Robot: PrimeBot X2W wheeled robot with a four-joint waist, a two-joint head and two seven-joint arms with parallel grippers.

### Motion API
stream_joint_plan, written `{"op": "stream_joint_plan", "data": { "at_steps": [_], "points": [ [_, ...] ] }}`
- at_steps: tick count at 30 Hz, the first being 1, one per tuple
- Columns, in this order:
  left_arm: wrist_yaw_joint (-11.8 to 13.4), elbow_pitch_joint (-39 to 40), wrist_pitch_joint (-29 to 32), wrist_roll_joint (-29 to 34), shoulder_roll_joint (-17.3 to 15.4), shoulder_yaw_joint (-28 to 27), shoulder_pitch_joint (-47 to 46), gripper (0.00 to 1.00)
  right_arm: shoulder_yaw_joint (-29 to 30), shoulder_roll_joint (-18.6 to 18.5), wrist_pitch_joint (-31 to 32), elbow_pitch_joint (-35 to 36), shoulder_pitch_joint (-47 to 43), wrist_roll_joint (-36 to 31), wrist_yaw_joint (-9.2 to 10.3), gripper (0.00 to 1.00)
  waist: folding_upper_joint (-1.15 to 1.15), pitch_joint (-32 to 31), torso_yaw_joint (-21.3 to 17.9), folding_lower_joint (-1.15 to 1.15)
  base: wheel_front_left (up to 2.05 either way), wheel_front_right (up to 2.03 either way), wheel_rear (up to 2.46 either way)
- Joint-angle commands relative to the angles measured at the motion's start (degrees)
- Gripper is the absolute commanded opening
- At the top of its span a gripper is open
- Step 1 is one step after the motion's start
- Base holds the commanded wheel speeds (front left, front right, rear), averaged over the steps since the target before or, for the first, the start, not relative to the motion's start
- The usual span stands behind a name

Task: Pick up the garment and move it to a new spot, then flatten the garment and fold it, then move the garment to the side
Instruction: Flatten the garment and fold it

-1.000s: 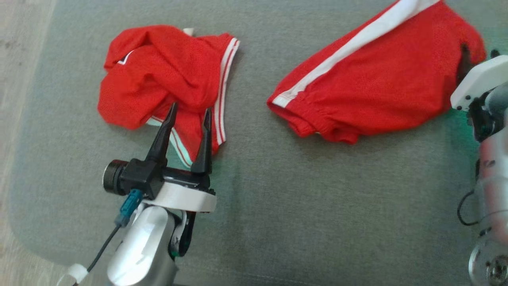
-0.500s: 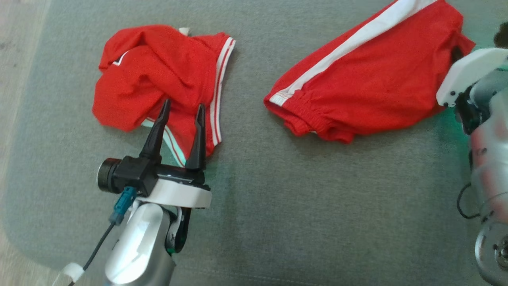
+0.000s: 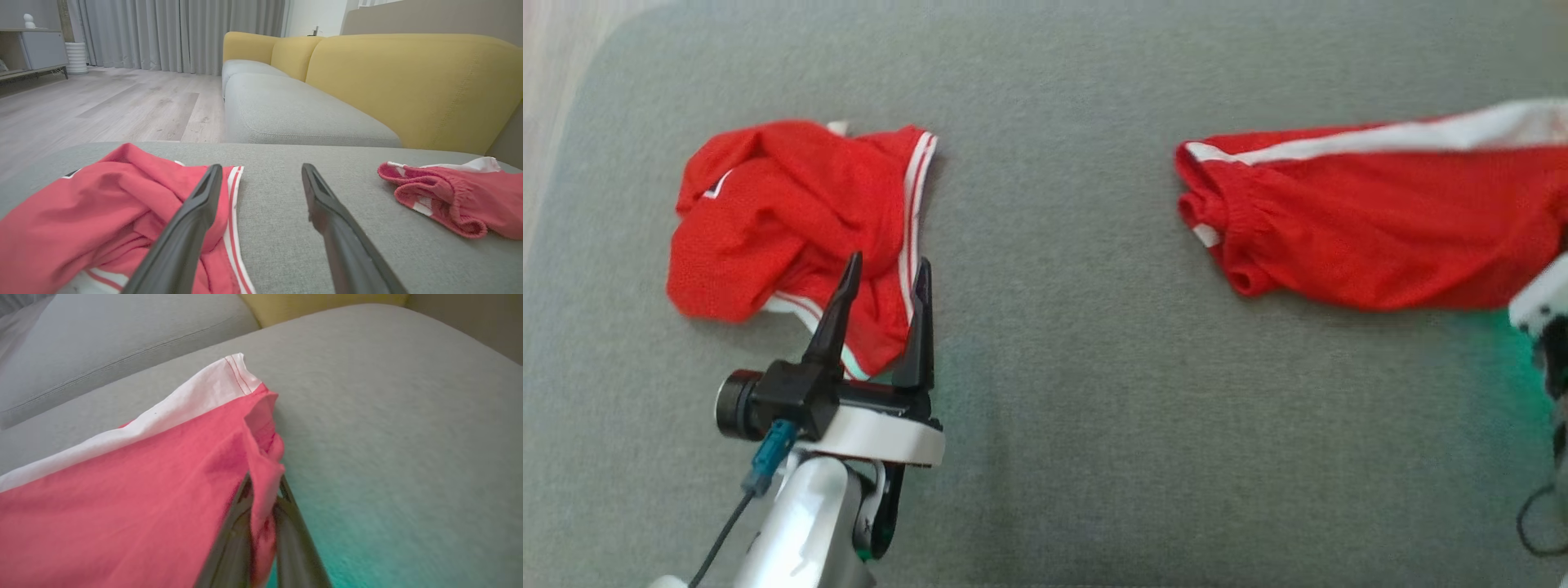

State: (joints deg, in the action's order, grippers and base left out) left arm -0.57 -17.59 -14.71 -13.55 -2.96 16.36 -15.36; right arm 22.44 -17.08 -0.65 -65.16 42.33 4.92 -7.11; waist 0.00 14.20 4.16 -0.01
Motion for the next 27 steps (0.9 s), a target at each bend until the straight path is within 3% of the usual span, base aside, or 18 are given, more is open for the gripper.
{"op": "stream_joint_plan", "data": {
  "at_steps": [1, 19, 27],
  "points": [
    [-0.2, 1.6, -0.3, 0.6, -0.3, -2.5, -0.7, 1.00, -0.6, -0.6, -0.9, 2.1, 0.2, 0.6, -0.37, 0.00, 0.00, -1.2, -1.1, 0.01, 0.00, 0.00, 0.00],
    [-1.0, 1.5, -0.3, 1.4, -0.1, -3.6, 0.4, 1.00, 0.3, 1.2, -2.4, 5.9, -2.4, 2.1, -0.37, 0.00, 0.00, -2.3, -0.5, 0.01, 0.00, 0.00, 0.00],
    [-1.0, 1.0, -0.3, 1.5, 0.0, -3.9, 0.9, 1.00, -6.3, 4.9, -4.2, 10.5, -2.0, 7.5, -0.37, 0.00, 0.00, -4.2, -0.2, 0.01, 0.00, 0.00, 0.00]
  ]
}}
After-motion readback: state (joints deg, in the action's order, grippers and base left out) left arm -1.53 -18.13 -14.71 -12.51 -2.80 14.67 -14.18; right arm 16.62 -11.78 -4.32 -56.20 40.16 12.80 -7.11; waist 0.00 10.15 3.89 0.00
